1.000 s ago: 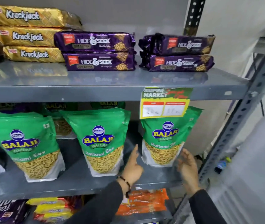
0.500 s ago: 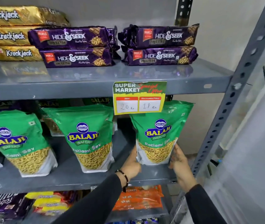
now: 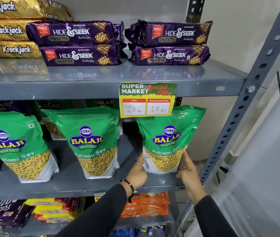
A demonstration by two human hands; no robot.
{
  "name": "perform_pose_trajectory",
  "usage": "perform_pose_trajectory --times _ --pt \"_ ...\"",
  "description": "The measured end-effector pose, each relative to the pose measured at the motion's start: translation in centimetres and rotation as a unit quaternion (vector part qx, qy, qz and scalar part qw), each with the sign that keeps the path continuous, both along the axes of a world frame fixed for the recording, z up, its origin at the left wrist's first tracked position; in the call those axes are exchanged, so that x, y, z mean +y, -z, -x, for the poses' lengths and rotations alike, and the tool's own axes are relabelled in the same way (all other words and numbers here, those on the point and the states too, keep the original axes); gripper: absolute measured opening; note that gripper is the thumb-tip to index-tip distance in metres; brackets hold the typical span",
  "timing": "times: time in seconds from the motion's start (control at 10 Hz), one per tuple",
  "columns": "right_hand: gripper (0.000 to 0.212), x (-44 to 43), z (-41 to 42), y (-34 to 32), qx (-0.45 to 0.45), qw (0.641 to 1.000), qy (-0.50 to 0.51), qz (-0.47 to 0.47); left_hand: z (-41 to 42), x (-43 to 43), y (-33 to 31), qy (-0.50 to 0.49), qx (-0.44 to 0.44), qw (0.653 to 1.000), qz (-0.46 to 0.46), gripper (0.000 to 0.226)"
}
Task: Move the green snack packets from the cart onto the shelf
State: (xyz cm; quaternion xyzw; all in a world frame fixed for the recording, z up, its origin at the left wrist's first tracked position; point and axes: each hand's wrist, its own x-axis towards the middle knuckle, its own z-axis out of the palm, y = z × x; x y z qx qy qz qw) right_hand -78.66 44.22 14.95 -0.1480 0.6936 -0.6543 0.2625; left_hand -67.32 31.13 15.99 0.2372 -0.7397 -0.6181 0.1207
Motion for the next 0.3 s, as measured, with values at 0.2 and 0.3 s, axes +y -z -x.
perform_pose_trajectory --times 0.2,0.3 --pt "0.088 0.0 -1.3 -0.6 0.022 0.999 0.013 0.039 -0.9 -2.5 2.4 -0.01 -0.061 0.998 0.005 0.093" --pt "0.079 -0.2 -2.5 -0.5 0.052 0.997 0.053 0.034 -2.2 -3.8 3.0 -0.048 -0.047 0.997 0.026 0.09"
